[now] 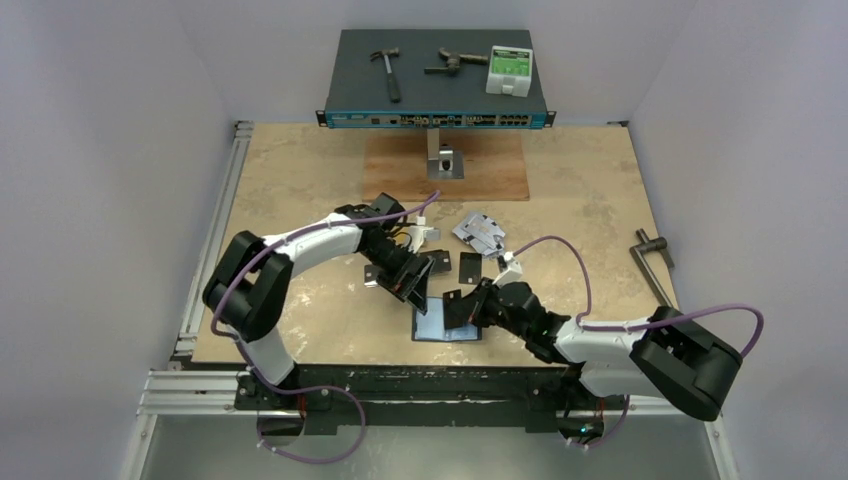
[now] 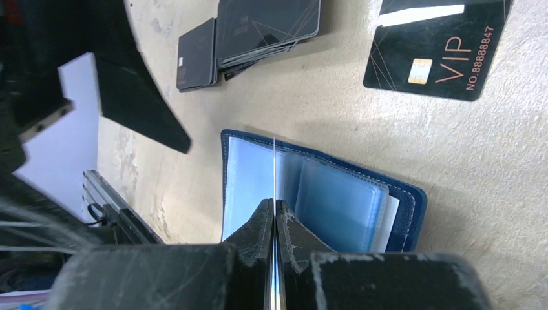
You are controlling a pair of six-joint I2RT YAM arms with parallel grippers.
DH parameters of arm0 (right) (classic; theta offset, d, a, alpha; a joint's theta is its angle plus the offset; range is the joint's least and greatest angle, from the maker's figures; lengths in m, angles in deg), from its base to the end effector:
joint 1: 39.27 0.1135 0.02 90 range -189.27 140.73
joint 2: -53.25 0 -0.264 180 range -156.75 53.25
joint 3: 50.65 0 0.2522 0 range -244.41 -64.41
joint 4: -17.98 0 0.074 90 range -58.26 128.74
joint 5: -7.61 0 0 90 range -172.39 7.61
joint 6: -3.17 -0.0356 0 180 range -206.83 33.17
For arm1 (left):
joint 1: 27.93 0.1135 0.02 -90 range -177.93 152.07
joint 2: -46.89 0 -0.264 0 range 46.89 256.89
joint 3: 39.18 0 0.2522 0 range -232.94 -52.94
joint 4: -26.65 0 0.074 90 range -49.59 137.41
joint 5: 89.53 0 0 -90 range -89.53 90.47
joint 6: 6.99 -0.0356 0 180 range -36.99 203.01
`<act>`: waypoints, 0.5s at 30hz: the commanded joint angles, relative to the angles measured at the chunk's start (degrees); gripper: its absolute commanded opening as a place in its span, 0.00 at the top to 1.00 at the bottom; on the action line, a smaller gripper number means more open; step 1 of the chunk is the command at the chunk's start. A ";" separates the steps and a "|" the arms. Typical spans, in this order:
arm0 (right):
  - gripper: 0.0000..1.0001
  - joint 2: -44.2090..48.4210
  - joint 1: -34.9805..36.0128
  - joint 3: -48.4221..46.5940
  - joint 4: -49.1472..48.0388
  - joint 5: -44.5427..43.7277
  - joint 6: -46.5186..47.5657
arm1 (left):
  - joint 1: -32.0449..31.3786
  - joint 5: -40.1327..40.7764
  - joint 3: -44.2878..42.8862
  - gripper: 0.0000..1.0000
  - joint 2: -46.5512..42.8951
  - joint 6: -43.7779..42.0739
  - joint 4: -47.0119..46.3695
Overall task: Put the credit cards into the card holder
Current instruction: Insert the credit card into the card holder.
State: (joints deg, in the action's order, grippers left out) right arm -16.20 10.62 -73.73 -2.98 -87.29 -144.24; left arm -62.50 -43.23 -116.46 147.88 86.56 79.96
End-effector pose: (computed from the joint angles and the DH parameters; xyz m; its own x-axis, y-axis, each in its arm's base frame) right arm 0.1313 0.1512 0.1312 -0.7491 0.4138 -0.5174 -0.1507 0.6540 0.7413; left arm 0.2525 -0.2039 0.1741 -0.8342 0.5204 -0.1825 0.4873 0.5405 -0.6858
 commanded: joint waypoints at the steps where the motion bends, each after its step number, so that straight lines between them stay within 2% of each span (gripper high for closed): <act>1: 1.00 -0.15 0.26 -1.98 2.00 0.52 1.55 | 0.02 1.60 -2.08 0.00 -6.60 -10.53 6.70; 5: 1.00 1.03 0.30 -2.16 4.33 0.44 2.12 | -0.86 5.95 -4.36 0.00 -12.53 -19.44 9.16; 7: 1.00 1.91 0.25 -1.86 4.61 1.57 2.00 | -2.32 12.69 -5.23 0.00 -15.71 -25.73 8.00; 9: 1.00 2.47 0.20 -2.67 6.68 1.73 3.30 | -2.65 15.74 -10.30 0.00 -16.00 -31.02 11.64; 10: 1.00 2.83 0.20 -3.63 8.08 1.88 4.40 | -2.55 16.30 -16.01 0.00 -15.64 -33.77 14.86; 13: 1.00 4.41 0.17 -4.06 10.33 1.54 5.64 | -1.79 20.19 -28.13 0.00 -16.21 -34.72 21.93; 15: 1.00 5.59 0.19 -3.63 10.59 1.00 6.00 | -1.21 23.47 -33.51 0.00 -19.76 -35.13 24.03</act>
State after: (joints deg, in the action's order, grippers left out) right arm -13.16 10.60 -75.76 5.19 -85.81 -141.05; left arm -64.95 -27.10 -138.91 134.11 57.93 96.87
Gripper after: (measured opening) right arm 0.004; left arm 0.998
